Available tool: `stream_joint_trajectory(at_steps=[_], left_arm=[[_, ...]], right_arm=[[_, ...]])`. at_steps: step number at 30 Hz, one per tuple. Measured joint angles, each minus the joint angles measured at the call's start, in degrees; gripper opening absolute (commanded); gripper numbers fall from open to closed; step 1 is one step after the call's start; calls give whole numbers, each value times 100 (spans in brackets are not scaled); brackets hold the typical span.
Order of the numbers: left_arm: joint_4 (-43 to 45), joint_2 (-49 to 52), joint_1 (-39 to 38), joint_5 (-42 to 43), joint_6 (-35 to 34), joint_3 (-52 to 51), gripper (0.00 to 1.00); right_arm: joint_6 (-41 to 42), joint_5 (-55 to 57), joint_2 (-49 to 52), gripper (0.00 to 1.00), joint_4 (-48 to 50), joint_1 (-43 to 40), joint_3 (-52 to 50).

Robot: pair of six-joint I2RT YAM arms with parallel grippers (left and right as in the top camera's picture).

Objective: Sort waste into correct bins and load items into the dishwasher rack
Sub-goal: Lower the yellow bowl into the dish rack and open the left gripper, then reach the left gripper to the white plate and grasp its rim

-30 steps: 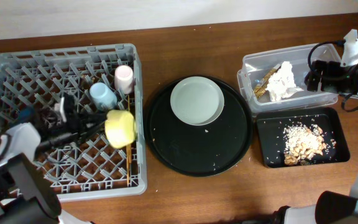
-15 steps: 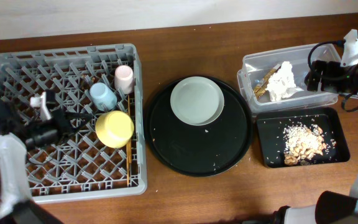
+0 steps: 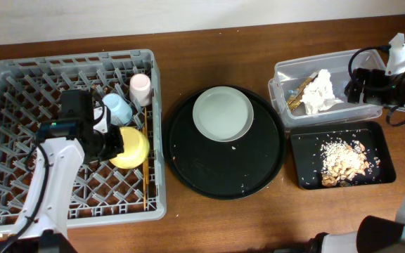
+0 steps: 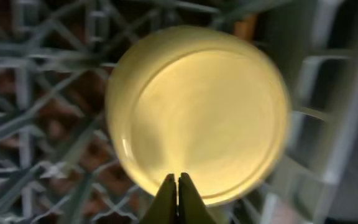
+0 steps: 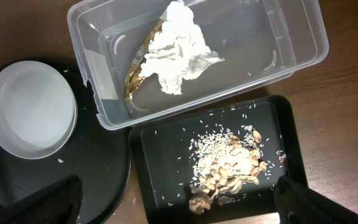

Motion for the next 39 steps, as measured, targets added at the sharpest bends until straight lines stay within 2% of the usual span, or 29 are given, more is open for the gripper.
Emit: stream_joint_trajectory(at_steps=[4, 6, 8, 9, 11, 15, 16, 17, 22, 28, 32, 34, 36, 39], left_arm=[[-142, 42, 0, -879, -317, 2, 9], [-348, 35, -4, -979, -393, 140, 13], [-413, -98, -79, -824, -439, 595, 34], [-387, -186, -136, -752, -433, 728, 48], [-146, -577, -662, -426, -479, 1314, 67], [721, -870, -2155, -162, -501, 1753, 66], [1051, -684, -2745, -63, -501, 1753, 66], [1163, -531, -2999, -35, -501, 1746, 66], [2903, 1145, -4122, -9, -501, 1731, 66], [4227, 2986, -4422, -11, -501, 1731, 59], [4531, 3480, -4426, -35, -503, 1727, 58], [4529, 3641, -4444, -122, -501, 1727, 53], [4535, 3751, -4454, -188, -490, 1727, 38], [4496, 3770, -4496, -254, -498, 1731, 28]], right_arm=[[-4, 0, 0, 98, 0, 0, 0], [-2, 0, 0, 99, 2, 0, 0], [-2, 0, 0, 99, -2, 0, 0], [0, 0, 0, 99, 0, 0, 0], [-4, 0, 0, 99, -2, 0, 0], [-4, 0, 0, 99, 0, 0, 0], [-2, 0, 0, 99, -2, 0, 2], [0, 0, 0, 99, -2, 0, 2], [-4, 0, 0, 99, -9, 0, 4], [-7, 0, 4, 99, 0, 0, 11], [-7, 0, 4, 99, -2, 0, 11], [-2, 0, 4, 99, -2, 0, 11], [0, 0, 4, 99, -2, 0, 11], [-4, 0, 4, 99, 0, 0, 11]])
